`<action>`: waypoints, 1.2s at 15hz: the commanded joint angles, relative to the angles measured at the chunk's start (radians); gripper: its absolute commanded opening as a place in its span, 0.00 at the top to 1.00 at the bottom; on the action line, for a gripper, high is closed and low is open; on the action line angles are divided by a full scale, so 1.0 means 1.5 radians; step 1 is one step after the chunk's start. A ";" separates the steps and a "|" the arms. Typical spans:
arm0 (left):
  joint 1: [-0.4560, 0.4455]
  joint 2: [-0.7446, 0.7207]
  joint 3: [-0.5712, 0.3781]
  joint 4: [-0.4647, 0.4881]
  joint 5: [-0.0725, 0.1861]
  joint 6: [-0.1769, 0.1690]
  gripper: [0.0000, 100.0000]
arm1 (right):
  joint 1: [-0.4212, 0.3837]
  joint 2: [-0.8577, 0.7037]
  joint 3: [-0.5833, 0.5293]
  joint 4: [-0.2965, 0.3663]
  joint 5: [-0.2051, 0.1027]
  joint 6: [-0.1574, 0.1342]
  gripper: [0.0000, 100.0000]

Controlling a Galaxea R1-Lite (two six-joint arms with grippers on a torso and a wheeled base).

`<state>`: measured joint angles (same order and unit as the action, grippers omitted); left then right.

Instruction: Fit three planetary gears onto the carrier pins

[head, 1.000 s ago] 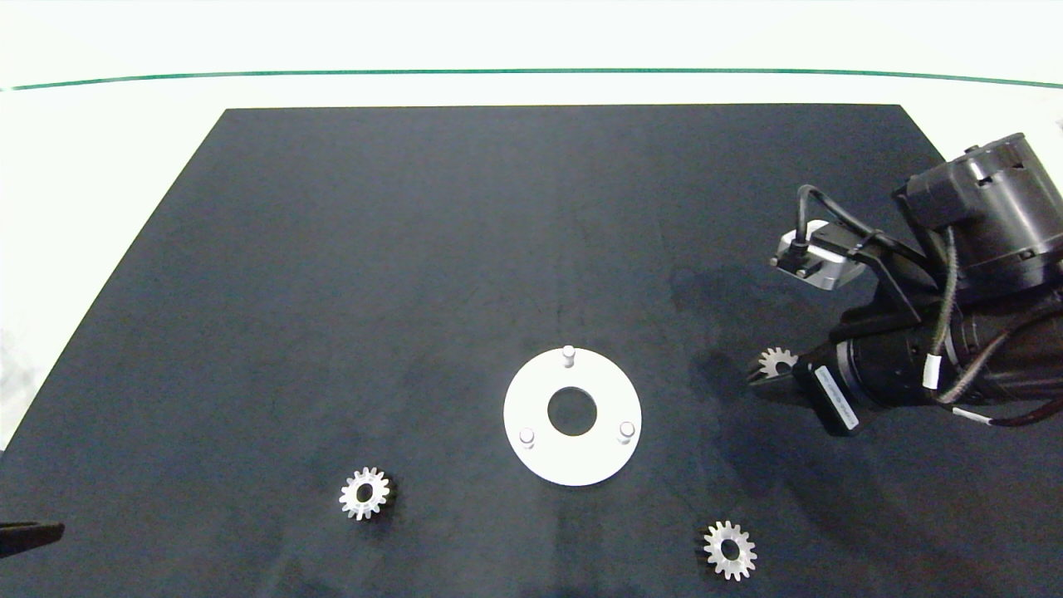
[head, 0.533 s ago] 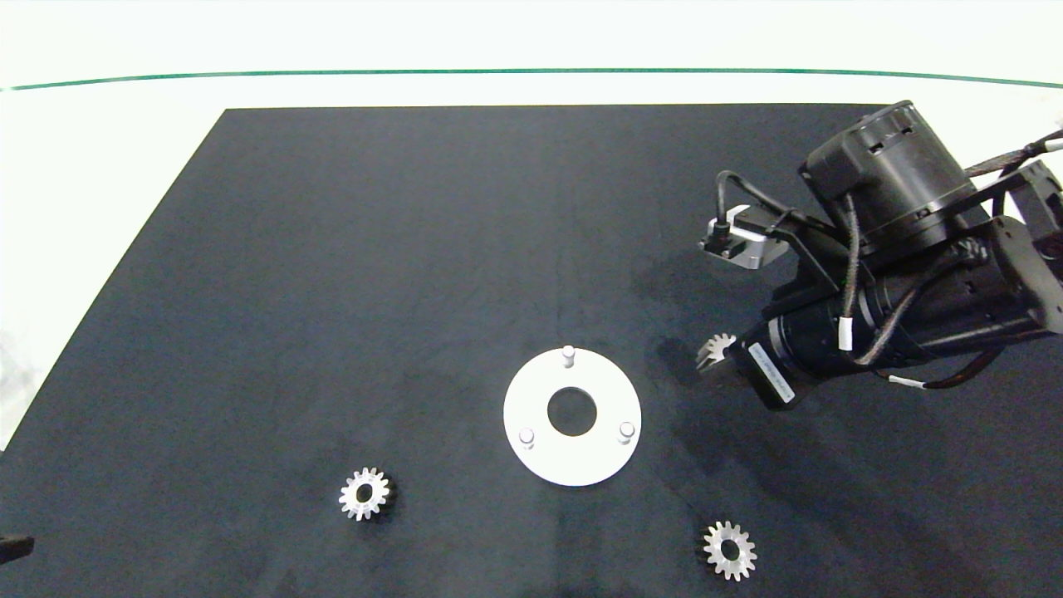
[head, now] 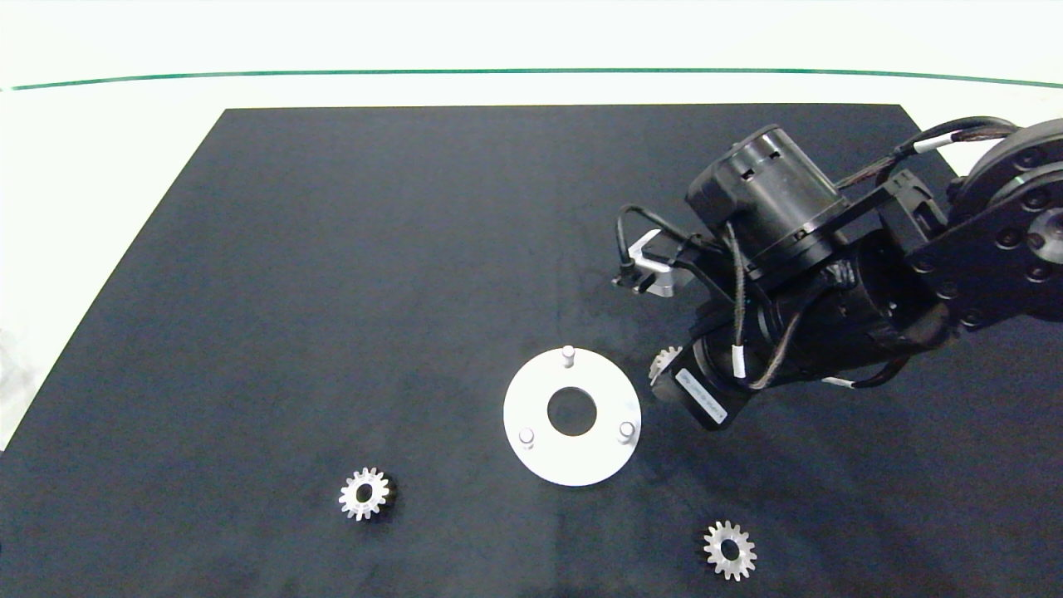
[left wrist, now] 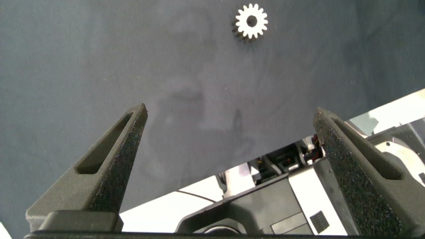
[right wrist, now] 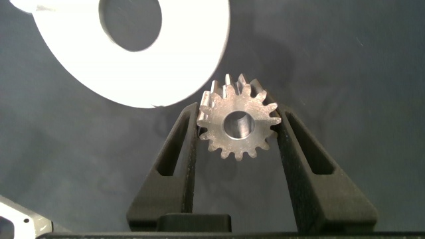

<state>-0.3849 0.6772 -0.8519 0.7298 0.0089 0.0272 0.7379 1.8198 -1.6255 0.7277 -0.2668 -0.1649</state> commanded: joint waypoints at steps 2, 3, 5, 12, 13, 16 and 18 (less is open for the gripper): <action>0.001 -0.009 -0.003 0.002 0.001 0.000 0.00 | 0.035 0.027 -0.025 0.003 -0.004 0.001 0.78; 0.001 -0.010 -0.003 0.002 0.001 0.000 0.00 | 0.034 0.031 -0.030 0.003 -0.005 0.002 0.78; 0.001 -0.011 -0.002 0.002 0.001 0.001 0.00 | 0.030 0.058 -0.073 0.002 -0.007 0.028 0.78; 0.000 -0.021 0.004 0.002 0.000 0.001 0.00 | 0.039 0.131 -0.163 0.002 -0.025 0.030 0.78; 0.000 -0.023 0.004 0.003 0.000 0.001 0.00 | 0.045 0.137 -0.172 0.002 -0.025 0.030 0.78; -0.001 -0.028 0.004 0.003 0.000 0.001 0.00 | 0.051 0.154 -0.199 0.003 -0.025 0.030 0.78; -0.001 -0.030 0.004 0.003 0.000 0.001 0.00 | 0.051 0.157 -0.205 0.003 -0.025 0.029 0.78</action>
<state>-0.3857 0.6340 -0.8451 0.7302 0.0089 0.0287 0.8126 2.0455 -1.9262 0.7277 -0.3021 -0.1187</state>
